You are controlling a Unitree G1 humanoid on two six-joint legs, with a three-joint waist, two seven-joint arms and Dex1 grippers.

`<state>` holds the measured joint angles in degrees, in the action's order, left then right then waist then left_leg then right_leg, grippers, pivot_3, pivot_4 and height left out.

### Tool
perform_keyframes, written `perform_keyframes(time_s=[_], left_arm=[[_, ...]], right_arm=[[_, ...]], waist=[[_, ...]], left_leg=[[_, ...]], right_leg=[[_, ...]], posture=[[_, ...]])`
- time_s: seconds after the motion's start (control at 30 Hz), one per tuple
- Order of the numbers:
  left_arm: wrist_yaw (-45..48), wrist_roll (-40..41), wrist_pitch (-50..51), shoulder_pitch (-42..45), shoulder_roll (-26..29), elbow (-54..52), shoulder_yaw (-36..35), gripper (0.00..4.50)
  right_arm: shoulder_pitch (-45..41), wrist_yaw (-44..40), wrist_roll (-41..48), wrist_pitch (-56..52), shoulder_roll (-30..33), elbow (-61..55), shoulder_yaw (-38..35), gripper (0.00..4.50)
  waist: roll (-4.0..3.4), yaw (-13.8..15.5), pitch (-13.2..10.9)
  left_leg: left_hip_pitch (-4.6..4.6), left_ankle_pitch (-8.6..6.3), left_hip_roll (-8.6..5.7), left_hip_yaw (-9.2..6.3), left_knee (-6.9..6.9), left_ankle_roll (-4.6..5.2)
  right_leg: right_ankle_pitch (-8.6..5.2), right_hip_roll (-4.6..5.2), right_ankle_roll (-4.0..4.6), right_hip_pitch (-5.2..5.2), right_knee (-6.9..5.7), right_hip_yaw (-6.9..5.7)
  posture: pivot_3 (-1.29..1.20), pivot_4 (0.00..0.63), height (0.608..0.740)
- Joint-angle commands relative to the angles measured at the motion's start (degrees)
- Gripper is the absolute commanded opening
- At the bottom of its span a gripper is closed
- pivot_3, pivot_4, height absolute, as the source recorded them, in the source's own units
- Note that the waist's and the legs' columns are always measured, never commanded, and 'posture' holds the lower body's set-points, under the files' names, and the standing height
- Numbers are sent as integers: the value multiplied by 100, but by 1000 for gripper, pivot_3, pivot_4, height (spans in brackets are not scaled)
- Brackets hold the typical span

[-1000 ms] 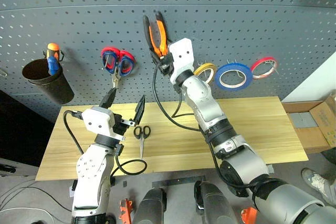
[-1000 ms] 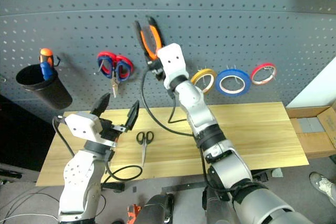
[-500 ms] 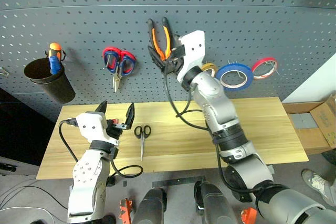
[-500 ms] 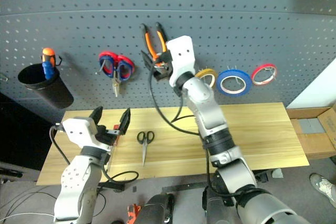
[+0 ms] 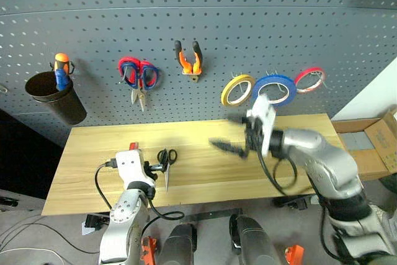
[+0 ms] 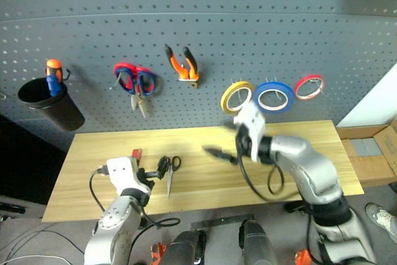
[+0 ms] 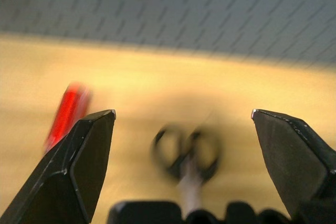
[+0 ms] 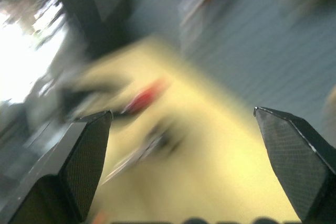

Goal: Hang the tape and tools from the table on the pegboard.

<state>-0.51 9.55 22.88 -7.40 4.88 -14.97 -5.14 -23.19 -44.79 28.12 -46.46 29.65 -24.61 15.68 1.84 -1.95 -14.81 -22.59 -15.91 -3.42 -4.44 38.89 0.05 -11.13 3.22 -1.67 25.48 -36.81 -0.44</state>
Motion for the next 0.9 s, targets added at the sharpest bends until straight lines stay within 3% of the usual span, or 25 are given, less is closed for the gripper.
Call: perform_keyframes(time_s=[0.03,0.17,0.5,0.83,0.9], left_arm=[[-241,-293,732,-3,-1,103,167,4500],[-488,-562,1036,206,-76,646,279,4500],[-537,-641,1586,984,-258,1589,292,4500],[-647,-857,2253,1353,-207,1764,367,4500],[-790,-908,2421,1423,-236,1831,290,4099]], right_arm=[[163,-86,-204,-75,124,-348,626,4466],[386,121,-580,169,6,-147,1020,4466],[465,163,-640,-6,-45,-259,971,4466],[340,559,-1043,-26,-319,44,1054,4466],[280,514,-1145,-10,-264,44,1097,4500]], waist=[[0,-11,-1],[0,25,-1],[-1,38,0],[-9,28,6],[-11,27,7]], left_leg=[[1,0,0,4,0,0],[20,1,-2,-2,5,-1],[18,0,-6,-5,6,-5],[26,0,-7,-3,6,-6],[27,0,-7,-3,6,-6]], right_leg=[[0,0,0,1,-2,3],[-24,1,-39,-23,4,-3],[-24,13,-40,-22,7,-6],[-24,14,-41,-30,7,-3],[-24,14,-41,-30,7,-4]], posture=[[-37,257,740],[-45,255,740],[-82,254,740],[-89,263,740],[-89,267,740]])
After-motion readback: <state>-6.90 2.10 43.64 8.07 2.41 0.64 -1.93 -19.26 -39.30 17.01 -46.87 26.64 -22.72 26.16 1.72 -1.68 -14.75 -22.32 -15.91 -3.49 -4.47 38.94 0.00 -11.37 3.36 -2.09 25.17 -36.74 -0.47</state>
